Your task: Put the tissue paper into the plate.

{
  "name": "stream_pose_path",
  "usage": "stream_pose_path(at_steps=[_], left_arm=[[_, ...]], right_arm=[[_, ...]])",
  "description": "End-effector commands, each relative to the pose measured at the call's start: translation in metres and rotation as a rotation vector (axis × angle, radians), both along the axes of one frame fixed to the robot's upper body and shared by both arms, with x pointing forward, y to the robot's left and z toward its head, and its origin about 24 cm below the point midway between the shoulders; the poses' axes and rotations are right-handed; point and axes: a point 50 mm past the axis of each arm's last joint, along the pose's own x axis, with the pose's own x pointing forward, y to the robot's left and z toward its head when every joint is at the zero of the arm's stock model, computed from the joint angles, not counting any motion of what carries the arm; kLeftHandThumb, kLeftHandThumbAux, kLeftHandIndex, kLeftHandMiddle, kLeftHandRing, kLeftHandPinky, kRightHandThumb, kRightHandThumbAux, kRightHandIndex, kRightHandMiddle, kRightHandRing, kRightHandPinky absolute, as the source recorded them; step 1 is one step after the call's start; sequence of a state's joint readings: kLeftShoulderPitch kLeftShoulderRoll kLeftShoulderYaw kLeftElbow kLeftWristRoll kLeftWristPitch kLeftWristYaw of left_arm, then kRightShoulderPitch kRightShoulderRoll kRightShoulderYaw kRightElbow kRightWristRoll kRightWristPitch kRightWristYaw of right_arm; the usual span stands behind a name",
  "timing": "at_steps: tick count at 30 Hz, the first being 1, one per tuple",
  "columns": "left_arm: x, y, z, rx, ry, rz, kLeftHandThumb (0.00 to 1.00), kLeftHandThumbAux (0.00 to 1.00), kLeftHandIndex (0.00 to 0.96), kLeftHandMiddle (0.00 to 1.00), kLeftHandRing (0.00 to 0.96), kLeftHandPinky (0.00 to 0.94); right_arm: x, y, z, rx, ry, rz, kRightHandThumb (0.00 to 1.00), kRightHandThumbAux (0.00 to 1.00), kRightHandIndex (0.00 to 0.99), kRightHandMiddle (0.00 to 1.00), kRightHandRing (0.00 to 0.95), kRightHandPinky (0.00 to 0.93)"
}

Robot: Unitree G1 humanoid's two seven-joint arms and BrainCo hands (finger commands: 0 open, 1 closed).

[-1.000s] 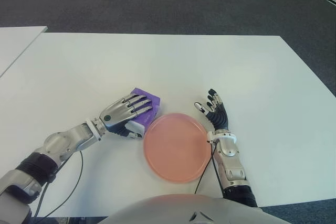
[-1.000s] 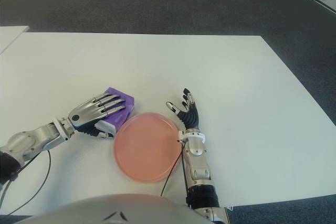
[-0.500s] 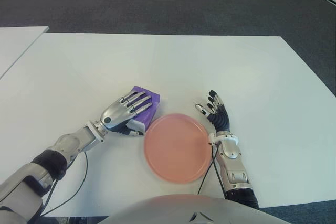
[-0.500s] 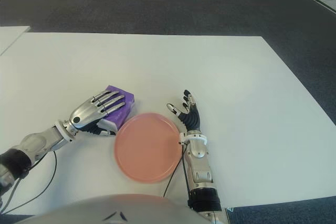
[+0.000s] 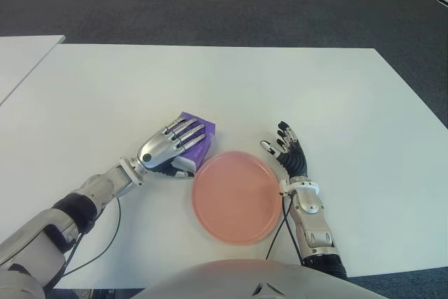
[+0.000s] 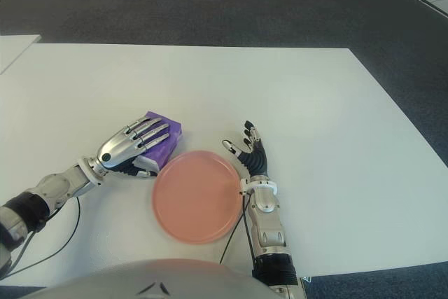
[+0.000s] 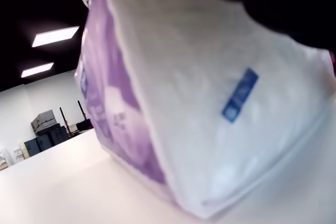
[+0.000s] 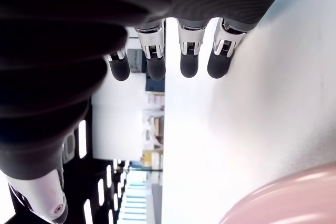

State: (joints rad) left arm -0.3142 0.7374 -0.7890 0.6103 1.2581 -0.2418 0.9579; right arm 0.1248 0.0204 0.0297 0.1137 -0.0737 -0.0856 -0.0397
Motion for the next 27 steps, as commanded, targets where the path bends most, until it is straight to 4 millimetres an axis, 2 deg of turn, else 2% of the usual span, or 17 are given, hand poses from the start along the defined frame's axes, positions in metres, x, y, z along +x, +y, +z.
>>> stream_pose_path(at_steps=[1,18,22,25,27], left_arm=[[-0.030,0.010,-0.039,0.210,0.161,-0.009,0.150,0.499,0.000,0.000,0.000,0.000],[-0.026,0.005,-0.039,0.211,0.134,-0.041,0.196,0.542,0.000,0.000,0.000,0.000],[-0.018,-0.005,-0.034,0.140,0.084,-0.069,0.259,0.571,0.044,0.065,0.078,0.136],[-0.012,-0.009,-0.031,0.080,0.047,-0.064,0.445,0.616,0.196,0.202,0.230,0.297],[-0.011,-0.009,-0.031,0.064,0.033,-0.062,0.600,0.667,0.328,0.340,0.370,0.432]], right_arm=[[-0.016,-0.006,-0.028,0.006,0.136,0.006,0.052,0.690,0.070,0.051,0.000,0.000],[-0.015,-0.014,-0.033,-0.006,0.114,0.067,0.022,0.722,0.069,0.047,0.000,0.000],[-0.014,-0.015,-0.034,-0.007,0.119,0.070,0.020,0.724,0.067,0.050,0.000,0.000],[-0.014,-0.016,-0.035,-0.003,0.122,0.071,0.018,0.724,0.067,0.052,0.000,0.000],[-0.014,-0.017,-0.035,-0.001,0.120,0.072,0.016,0.724,0.067,0.054,0.002,0.000]])
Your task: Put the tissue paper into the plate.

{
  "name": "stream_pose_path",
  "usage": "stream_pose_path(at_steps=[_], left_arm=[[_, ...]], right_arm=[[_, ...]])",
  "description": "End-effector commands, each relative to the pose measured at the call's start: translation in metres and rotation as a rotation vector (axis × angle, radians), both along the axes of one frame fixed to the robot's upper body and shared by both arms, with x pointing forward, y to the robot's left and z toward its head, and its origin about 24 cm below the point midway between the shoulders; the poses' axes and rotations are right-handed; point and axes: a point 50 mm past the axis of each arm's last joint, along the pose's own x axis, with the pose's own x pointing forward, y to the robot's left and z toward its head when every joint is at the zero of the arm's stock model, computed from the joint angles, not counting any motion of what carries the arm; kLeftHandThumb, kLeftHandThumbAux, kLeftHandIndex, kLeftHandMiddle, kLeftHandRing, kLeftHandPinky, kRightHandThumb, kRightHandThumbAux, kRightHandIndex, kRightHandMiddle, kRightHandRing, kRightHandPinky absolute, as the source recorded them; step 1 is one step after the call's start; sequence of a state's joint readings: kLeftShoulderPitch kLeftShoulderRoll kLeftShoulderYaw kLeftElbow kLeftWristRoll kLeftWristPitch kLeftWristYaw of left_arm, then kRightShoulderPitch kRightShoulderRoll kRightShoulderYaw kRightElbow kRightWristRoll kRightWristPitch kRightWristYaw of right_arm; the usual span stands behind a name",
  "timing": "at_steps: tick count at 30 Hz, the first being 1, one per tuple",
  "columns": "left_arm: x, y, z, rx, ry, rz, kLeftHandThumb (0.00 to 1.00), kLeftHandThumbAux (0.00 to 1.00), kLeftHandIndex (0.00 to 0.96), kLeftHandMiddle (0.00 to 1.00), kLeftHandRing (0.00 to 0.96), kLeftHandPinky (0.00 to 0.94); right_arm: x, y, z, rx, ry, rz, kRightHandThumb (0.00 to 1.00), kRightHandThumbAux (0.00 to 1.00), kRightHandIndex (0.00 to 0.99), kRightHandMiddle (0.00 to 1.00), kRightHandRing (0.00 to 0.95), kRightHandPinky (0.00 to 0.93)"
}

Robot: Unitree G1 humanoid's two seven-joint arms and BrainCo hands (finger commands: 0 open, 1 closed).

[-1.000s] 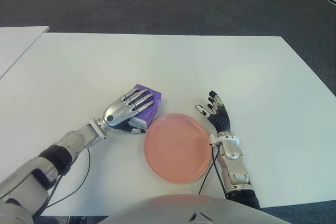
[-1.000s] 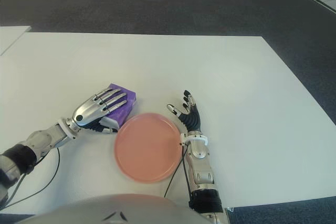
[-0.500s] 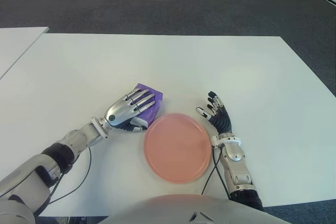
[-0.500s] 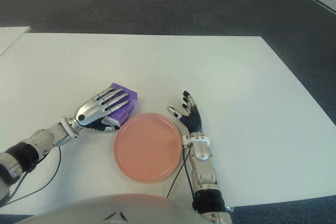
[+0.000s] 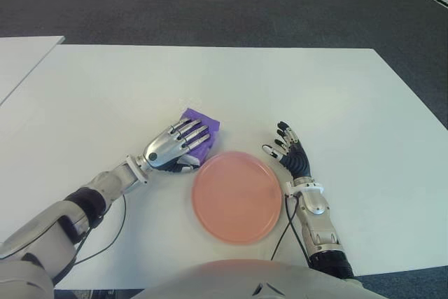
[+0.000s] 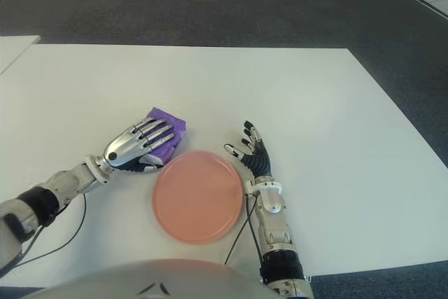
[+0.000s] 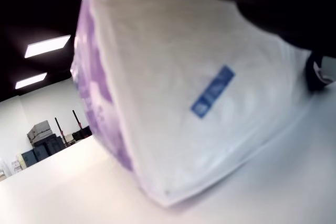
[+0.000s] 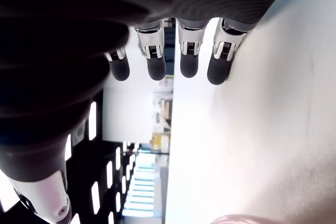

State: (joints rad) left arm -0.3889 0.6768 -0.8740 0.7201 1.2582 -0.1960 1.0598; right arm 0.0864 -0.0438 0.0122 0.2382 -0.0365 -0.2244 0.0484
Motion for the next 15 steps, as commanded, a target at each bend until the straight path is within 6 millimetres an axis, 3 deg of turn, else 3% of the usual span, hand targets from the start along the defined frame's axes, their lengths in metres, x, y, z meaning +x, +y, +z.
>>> stream_pose_path(at_steps=[1,3,6,15], left_arm=[[-0.0169,-0.0002,-0.0259,0.069,0.085,-0.028,0.621,0.674,0.346,0.364,0.393,0.453],[-0.0144,-0.0014,-0.0254,0.053,0.072,-0.038,0.752,0.668,0.383,0.473,0.509,0.552],[-0.0116,-0.0014,-0.0266,0.057,0.063,-0.057,0.816,0.664,0.405,0.521,0.599,0.649],[-0.0069,-0.0037,-0.0253,0.000,-0.022,-0.124,0.852,0.658,0.432,0.590,0.749,0.806]], right_arm=[[-0.0170,-0.0049,-0.0287,0.012,0.163,-0.012,0.016,0.724,0.067,0.054,0.002,0.000],[-0.0170,-0.0048,-0.0287,0.015,0.162,-0.011,0.014,0.721,0.068,0.055,0.003,0.000],[-0.0169,-0.0050,-0.0287,0.016,0.160,-0.009,0.014,0.718,0.068,0.055,0.004,0.000],[-0.0173,-0.0066,-0.0301,0.007,0.156,-0.007,0.015,0.720,0.068,0.052,0.004,0.000]])
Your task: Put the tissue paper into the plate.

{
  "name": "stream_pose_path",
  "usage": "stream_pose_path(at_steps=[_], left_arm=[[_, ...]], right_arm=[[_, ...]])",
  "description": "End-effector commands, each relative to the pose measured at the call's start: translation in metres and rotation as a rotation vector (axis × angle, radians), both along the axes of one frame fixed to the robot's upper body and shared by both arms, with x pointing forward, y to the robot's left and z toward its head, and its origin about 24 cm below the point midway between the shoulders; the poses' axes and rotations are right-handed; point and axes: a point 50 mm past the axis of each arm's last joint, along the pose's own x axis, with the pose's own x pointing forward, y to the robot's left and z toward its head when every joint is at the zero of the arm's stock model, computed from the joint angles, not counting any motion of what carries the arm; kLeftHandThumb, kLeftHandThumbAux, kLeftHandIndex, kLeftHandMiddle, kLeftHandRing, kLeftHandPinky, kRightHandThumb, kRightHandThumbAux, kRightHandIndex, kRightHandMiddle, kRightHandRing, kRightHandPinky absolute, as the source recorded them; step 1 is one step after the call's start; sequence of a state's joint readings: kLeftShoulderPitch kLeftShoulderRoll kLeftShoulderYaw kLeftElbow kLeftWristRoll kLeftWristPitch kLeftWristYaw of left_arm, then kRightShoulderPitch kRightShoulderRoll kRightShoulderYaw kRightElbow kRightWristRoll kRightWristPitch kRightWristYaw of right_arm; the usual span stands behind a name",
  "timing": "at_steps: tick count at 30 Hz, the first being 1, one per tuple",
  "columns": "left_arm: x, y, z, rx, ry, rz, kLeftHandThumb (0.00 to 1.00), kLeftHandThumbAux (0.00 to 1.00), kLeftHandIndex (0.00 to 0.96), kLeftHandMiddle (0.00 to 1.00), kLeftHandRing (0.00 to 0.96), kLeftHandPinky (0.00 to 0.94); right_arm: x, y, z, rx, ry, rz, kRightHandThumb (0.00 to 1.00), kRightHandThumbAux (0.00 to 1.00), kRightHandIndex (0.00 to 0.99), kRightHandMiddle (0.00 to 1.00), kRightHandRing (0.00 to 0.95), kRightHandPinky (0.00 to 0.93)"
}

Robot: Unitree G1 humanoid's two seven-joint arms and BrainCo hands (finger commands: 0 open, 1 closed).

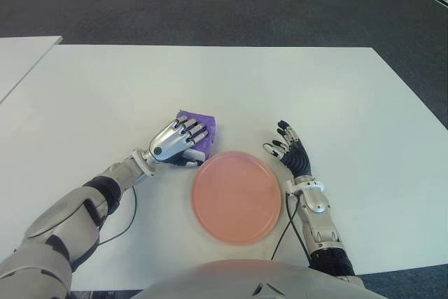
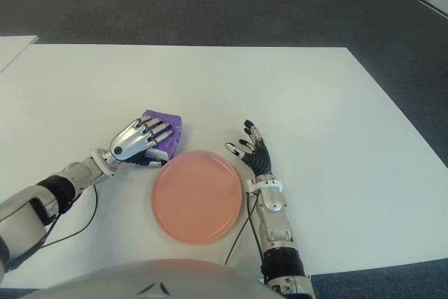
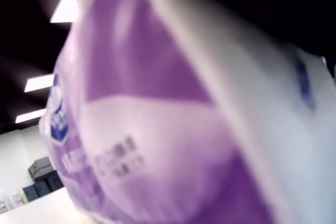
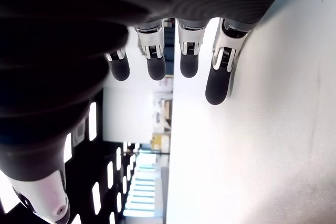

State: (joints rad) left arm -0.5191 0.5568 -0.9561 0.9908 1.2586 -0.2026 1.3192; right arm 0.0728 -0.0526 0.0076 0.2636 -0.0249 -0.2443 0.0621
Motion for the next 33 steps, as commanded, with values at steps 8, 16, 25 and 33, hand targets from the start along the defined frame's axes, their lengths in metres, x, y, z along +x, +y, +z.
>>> stream_pose_path(at_steps=[8,16,25,33], left_arm=[[-0.017,-0.005,-0.018,-0.029,0.030,-0.103,0.849,0.658,0.447,0.502,0.803,0.854],[-0.015,-0.012,-0.016,-0.135,0.032,-0.088,0.847,0.658,0.448,0.491,0.814,0.860],[0.005,-0.022,0.004,-0.199,-0.066,-0.114,0.729,0.690,0.442,0.815,0.840,0.884],[0.013,-0.018,0.014,-0.233,-0.093,-0.105,0.724,0.694,0.444,0.837,0.842,0.871]], right_arm=[[-0.018,-0.004,-0.030,0.000,0.159,-0.008,0.016,0.718,0.067,0.050,0.003,0.000],[-0.016,-0.003,-0.030,0.006,0.156,-0.003,0.013,0.726,0.070,0.055,0.006,0.000],[-0.014,-0.001,-0.031,0.020,0.149,-0.005,0.024,0.741,0.077,0.054,0.007,0.000],[-0.012,0.000,-0.031,0.026,0.143,-0.002,0.026,0.742,0.083,0.061,0.013,0.000]])
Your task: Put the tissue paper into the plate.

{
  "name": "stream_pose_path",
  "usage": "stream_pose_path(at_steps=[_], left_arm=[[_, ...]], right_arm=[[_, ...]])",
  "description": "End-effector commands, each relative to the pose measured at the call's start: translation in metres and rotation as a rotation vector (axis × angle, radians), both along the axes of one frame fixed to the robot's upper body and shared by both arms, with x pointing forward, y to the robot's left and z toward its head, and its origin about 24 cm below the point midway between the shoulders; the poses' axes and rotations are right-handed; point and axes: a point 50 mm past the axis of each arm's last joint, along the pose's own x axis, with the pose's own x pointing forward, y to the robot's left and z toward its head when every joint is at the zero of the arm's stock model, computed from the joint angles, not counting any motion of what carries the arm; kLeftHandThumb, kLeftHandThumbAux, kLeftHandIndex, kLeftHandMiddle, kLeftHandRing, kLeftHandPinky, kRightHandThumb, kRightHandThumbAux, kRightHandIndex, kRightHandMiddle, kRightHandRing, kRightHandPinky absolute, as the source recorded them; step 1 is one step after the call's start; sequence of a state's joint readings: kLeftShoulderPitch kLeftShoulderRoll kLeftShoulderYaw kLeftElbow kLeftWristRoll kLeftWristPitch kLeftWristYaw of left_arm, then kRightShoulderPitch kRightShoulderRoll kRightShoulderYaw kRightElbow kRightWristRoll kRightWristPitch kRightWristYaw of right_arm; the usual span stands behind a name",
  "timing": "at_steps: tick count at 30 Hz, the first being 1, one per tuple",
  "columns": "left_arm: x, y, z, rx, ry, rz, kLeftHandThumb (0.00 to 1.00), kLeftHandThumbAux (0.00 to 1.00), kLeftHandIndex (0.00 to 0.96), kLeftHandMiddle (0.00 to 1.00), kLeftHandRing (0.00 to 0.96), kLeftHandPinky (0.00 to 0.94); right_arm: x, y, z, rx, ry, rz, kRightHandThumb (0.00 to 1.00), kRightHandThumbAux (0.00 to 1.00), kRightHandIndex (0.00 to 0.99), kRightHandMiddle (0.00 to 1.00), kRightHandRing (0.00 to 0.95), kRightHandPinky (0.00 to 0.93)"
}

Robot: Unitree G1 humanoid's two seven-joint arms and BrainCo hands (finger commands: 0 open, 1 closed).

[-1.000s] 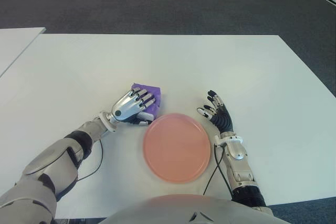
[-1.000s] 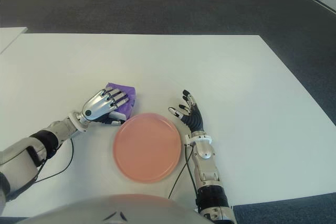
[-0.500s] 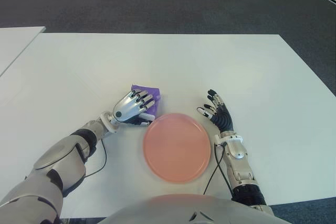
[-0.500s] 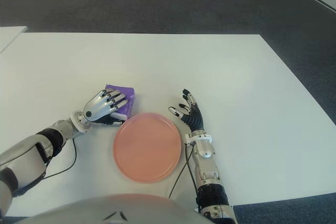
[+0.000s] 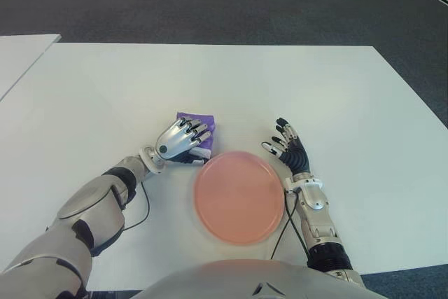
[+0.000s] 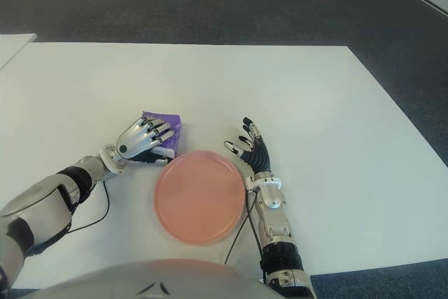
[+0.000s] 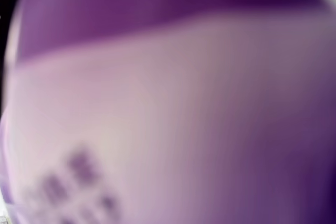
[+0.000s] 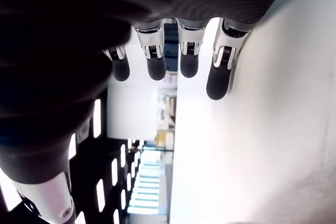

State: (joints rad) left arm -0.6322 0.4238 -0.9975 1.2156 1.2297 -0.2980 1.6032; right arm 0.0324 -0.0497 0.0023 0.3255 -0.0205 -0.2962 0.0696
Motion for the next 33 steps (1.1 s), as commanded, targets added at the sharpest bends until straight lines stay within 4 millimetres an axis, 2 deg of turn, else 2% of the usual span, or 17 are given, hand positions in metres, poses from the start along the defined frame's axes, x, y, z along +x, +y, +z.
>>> stream_pose_path(at_steps=[1,5,22,26,33], left_arm=[[0.005,0.000,0.005,-0.036,0.012,0.007,0.724,0.695,0.443,0.837,0.842,0.869],[0.008,0.001,0.008,-0.050,0.036,0.016,0.722,0.697,0.443,0.838,0.841,0.858],[0.033,0.012,0.048,-0.169,-0.104,0.069,0.718,0.701,0.441,0.857,0.855,0.857],[0.046,0.017,0.069,-0.181,-0.178,0.090,0.717,0.701,0.441,0.860,0.858,0.863],[0.055,0.019,0.088,-0.173,-0.293,0.121,0.722,0.700,0.442,0.861,0.861,0.871]], right_arm=[[-0.018,-0.001,-0.032,0.017,0.171,-0.013,0.026,0.743,0.083,0.061,0.014,0.000],[-0.017,-0.001,-0.032,0.024,0.168,-0.009,0.025,0.746,0.085,0.063,0.017,0.000],[-0.013,0.002,-0.034,0.019,0.173,-0.007,0.039,0.748,0.096,0.072,0.024,0.001],[-0.012,0.002,-0.034,0.022,0.172,-0.006,0.039,0.750,0.096,0.072,0.024,0.000],[-0.013,0.004,-0.034,0.020,0.170,-0.003,0.043,0.752,0.092,0.069,0.021,0.000]])
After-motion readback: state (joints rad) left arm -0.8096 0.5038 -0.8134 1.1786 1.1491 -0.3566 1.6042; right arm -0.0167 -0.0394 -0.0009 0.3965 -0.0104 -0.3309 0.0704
